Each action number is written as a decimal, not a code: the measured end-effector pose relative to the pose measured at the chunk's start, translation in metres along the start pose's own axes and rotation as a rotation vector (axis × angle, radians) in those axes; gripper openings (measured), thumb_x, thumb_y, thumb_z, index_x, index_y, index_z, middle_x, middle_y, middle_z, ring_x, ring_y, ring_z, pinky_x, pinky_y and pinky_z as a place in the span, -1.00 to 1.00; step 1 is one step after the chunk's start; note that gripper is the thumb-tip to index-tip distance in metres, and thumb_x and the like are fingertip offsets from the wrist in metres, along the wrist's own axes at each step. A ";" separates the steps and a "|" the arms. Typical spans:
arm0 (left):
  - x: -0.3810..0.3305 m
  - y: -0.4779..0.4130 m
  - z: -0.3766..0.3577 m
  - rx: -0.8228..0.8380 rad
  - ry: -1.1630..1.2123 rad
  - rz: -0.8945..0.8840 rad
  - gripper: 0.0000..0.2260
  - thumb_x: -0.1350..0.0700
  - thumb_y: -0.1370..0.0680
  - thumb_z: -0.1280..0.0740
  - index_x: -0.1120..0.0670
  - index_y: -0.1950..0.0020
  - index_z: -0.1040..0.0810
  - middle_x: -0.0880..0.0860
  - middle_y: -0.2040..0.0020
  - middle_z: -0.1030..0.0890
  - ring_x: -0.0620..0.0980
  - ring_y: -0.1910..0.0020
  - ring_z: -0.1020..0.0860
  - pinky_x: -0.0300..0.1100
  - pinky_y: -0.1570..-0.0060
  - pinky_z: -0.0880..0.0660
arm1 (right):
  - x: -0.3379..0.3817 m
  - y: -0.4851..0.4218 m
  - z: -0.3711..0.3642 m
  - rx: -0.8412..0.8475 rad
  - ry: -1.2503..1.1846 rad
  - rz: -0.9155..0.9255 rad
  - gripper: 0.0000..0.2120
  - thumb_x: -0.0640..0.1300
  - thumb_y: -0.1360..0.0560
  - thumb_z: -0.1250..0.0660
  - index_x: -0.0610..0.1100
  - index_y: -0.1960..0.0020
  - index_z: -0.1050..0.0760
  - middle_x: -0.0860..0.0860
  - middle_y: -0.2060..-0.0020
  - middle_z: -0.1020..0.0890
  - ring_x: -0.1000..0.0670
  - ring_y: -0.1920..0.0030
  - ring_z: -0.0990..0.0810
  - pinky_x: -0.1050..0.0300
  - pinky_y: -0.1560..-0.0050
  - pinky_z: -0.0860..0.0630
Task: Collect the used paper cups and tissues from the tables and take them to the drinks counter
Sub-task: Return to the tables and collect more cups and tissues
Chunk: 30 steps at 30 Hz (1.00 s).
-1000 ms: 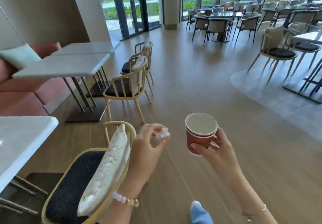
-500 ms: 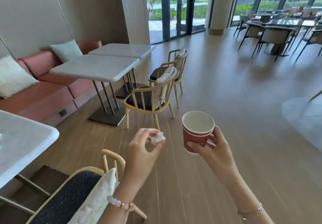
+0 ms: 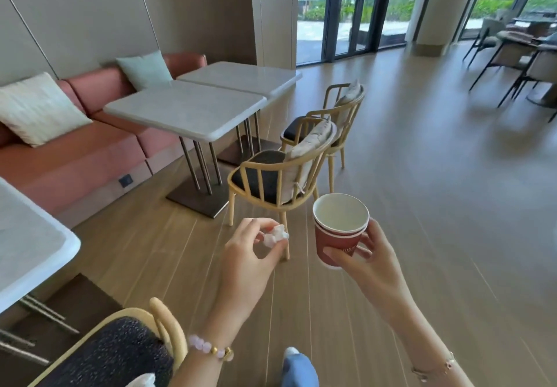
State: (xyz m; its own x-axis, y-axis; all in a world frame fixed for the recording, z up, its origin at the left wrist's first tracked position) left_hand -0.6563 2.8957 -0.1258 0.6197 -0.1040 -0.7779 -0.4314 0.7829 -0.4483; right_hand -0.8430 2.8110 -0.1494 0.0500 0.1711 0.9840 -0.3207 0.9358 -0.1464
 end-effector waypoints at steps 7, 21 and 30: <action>0.047 -0.111 -0.031 -0.078 -0.024 0.037 -0.86 0.03 -0.43 -0.43 -0.06 0.03 -0.56 -0.16 0.08 -0.56 -0.14 0.09 -0.54 -0.29 0.13 -0.50 | -0.011 -0.141 -0.018 0.079 0.035 0.023 -0.38 0.01 -0.16 -0.54 0.15 -0.19 -0.45 0.13 0.02 -0.65 0.17 -0.04 -0.60 0.32 0.03 -0.51; 0.129 -0.228 0.024 -0.360 -0.264 0.202 -0.80 0.11 -0.41 -0.48 -0.06 0.03 -0.55 -0.19 0.07 -0.55 -0.25 0.03 -0.50 -0.53 0.11 -0.41 | -0.013 -0.327 -0.162 0.454 0.005 0.114 -0.35 -0.16 -0.29 -0.56 0.09 -0.30 -0.38 0.14 -0.08 -0.61 0.15 -0.10 -0.57 0.19 -0.08 -0.51; 0.197 -0.290 0.078 -0.579 -0.389 0.420 -0.79 0.10 -0.41 -0.47 -0.02 -0.01 -0.56 -0.10 -0.02 -0.60 -0.15 0.01 -0.55 -0.37 0.02 -0.48 | -0.016 -0.430 -0.302 0.740 -0.025 0.169 -0.35 -0.05 -0.29 -0.55 0.16 -0.30 -0.36 0.23 -0.06 -0.60 0.22 -0.08 -0.56 0.32 -0.03 -0.49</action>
State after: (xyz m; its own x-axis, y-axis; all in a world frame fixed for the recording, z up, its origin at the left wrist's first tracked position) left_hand -0.3582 2.6958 -0.1147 0.4682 0.4318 -0.7709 -0.8832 0.2567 -0.3926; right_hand -0.4206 2.4993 -0.1332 -0.0751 0.2785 0.9575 -0.8732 0.4452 -0.1980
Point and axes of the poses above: each hand's wrist, its own y-axis away from the middle knuckle, its own z-axis out of the back of the hand, x = y × z, the point moved 3 cm from there along -y, towards the middle knuckle
